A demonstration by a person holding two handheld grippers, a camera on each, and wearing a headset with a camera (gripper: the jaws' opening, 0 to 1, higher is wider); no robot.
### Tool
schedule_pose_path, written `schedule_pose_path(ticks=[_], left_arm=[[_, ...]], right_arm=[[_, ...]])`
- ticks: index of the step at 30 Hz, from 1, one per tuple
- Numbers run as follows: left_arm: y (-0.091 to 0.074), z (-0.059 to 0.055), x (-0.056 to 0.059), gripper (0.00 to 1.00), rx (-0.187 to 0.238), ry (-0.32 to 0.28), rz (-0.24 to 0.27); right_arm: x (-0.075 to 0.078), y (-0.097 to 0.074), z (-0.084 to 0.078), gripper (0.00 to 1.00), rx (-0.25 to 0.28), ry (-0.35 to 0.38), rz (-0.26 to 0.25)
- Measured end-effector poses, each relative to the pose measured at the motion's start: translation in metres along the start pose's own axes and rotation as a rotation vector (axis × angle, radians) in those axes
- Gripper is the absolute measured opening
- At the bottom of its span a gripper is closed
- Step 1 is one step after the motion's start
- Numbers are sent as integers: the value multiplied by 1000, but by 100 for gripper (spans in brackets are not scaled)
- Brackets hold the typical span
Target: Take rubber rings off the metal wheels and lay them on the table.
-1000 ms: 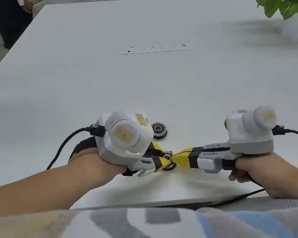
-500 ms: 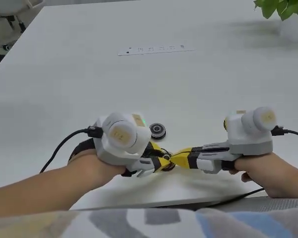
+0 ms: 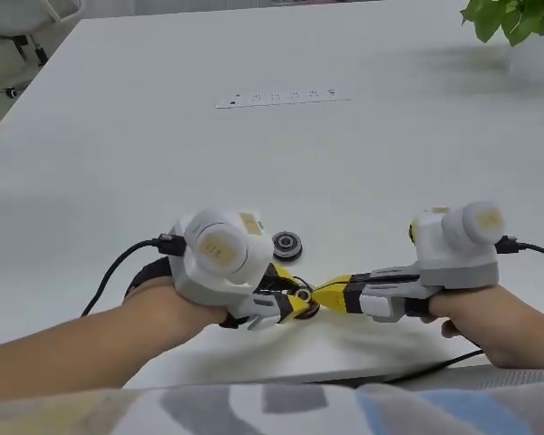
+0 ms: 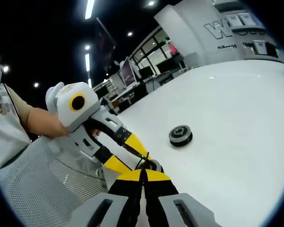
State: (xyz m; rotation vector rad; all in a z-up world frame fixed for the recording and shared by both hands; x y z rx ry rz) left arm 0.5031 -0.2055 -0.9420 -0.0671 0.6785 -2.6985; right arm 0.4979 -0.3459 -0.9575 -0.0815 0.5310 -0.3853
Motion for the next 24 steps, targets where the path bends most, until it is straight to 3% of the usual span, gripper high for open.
schedule_pose_path(ticks=[11, 24], left_arm=[[-13, 8, 2, 25, 8, 2, -21], [-44, 20, 0, 35, 63, -17, 9]], right_arm=[[1, -2, 8, 0, 14, -1, 19], [3, -2, 18, 0, 9, -15, 41]])
Point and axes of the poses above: the centre of the closed fingertips' face, and the gripper's own axes: y roughly forward along the fingers, x roughly to its right, z roughly out of its top, the point moved 9 cm from there along -y, roughly backward along the fingers, and after that the axes turned 13 degrees about x, right-handed, at the moved point
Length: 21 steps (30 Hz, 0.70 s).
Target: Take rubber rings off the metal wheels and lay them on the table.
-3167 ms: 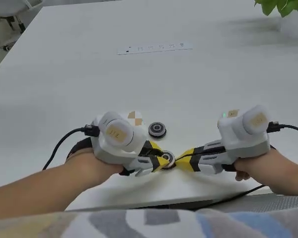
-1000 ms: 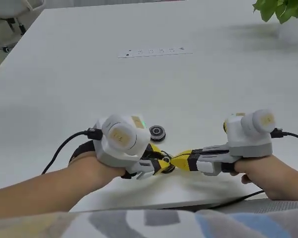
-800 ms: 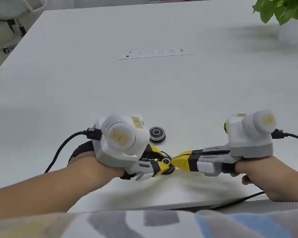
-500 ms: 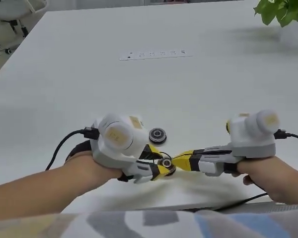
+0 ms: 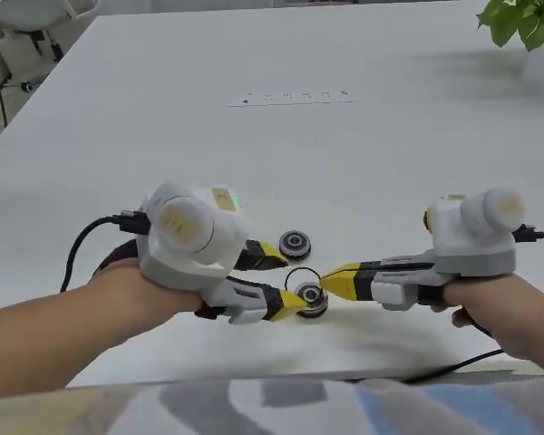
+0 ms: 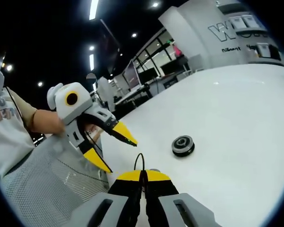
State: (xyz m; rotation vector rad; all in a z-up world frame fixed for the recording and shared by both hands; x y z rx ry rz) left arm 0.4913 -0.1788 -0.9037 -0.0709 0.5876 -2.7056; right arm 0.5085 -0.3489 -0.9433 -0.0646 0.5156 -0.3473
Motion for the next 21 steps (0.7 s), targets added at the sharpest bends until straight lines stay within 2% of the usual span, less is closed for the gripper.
schedule_pose_path(ticks=[12, 21], left_arm=[[-32, 4, -4, 48, 42, -48, 63], [-52, -1, -8, 55, 32, -41, 101]], right_arm=[[-1, 14, 16, 0, -25, -35, 29], [-1, 31, 21, 0, -71, -62, 54]])
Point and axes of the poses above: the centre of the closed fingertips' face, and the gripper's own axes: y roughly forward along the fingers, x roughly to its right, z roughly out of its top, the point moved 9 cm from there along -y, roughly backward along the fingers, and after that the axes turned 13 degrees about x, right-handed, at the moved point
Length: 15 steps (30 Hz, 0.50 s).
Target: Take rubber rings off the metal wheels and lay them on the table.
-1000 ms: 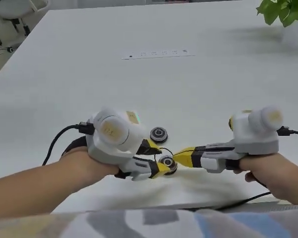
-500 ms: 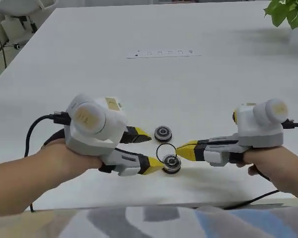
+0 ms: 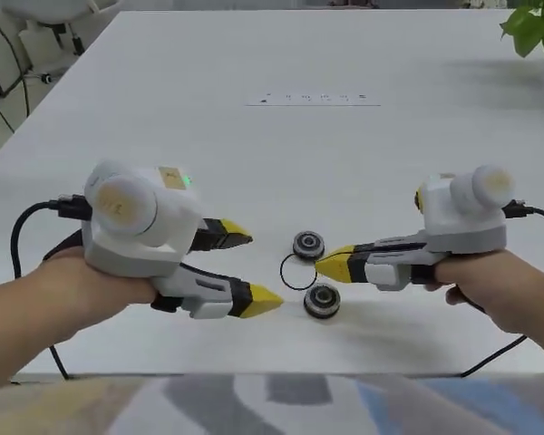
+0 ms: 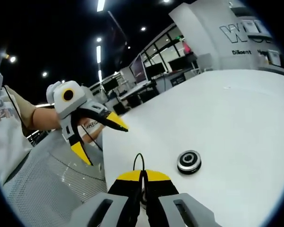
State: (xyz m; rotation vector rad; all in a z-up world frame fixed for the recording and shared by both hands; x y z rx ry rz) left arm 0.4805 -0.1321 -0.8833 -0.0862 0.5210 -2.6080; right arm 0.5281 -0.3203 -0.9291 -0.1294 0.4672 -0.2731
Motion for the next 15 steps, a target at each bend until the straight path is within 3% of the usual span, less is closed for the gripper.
schedule_pose_path(ticks=[15], left_arm=[[-22, -3, -4, 59, 1, -31, 54]], right_arm=[[6, 25, -3, 0, -101, -38, 27]])
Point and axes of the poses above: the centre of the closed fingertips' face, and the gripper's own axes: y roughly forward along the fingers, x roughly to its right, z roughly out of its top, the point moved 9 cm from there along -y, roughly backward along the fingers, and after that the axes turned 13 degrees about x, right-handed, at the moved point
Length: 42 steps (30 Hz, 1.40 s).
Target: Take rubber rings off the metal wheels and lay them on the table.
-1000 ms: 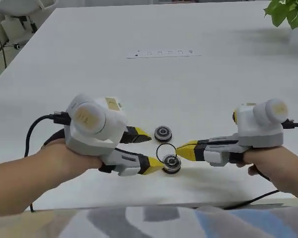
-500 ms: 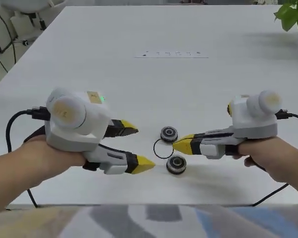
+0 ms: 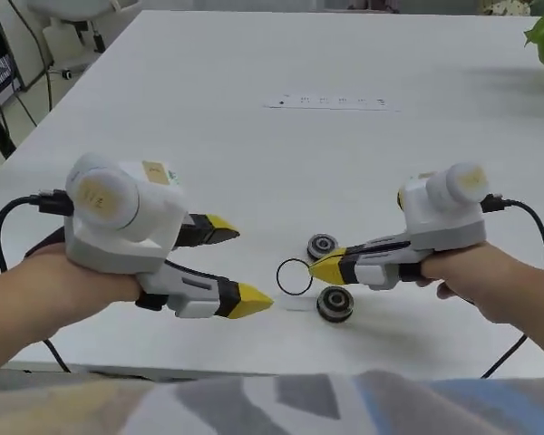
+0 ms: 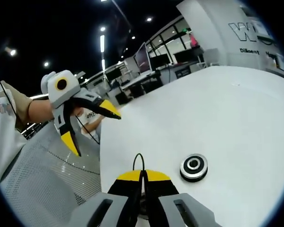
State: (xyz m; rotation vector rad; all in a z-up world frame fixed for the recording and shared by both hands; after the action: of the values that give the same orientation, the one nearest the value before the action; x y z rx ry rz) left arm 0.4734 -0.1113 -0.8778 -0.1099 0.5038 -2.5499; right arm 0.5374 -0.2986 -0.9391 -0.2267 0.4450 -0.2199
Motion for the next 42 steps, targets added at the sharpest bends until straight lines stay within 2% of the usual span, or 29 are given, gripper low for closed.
schedule_pose_path(ticks=[9, 14, 21, 26, 36, 42], left_arm=[[-6, -3, -3, 60, 0, -14, 17], [-7, -4, -5, 61, -2, -18, 18], [-6, -4, -7, 61, -6, -20, 14], [-4, -3, -9, 61, -6, -19, 11], [5, 2, -12, 60, 1, -19, -1], [14, 3, -10, 60, 2, -19, -16]], right_arm=[[5, 9, -7, 0, -61, -38, -10], [11, 11, -8, 0, -73, -60, -24], [15, 12, -6, 8, -67, -76, -38], [17, 9, -5, 14, -55, -82, -45], [18, -6, 2, 20, 5, -90, -58], [12, -20, 7, 23, 39, -103, -64]])
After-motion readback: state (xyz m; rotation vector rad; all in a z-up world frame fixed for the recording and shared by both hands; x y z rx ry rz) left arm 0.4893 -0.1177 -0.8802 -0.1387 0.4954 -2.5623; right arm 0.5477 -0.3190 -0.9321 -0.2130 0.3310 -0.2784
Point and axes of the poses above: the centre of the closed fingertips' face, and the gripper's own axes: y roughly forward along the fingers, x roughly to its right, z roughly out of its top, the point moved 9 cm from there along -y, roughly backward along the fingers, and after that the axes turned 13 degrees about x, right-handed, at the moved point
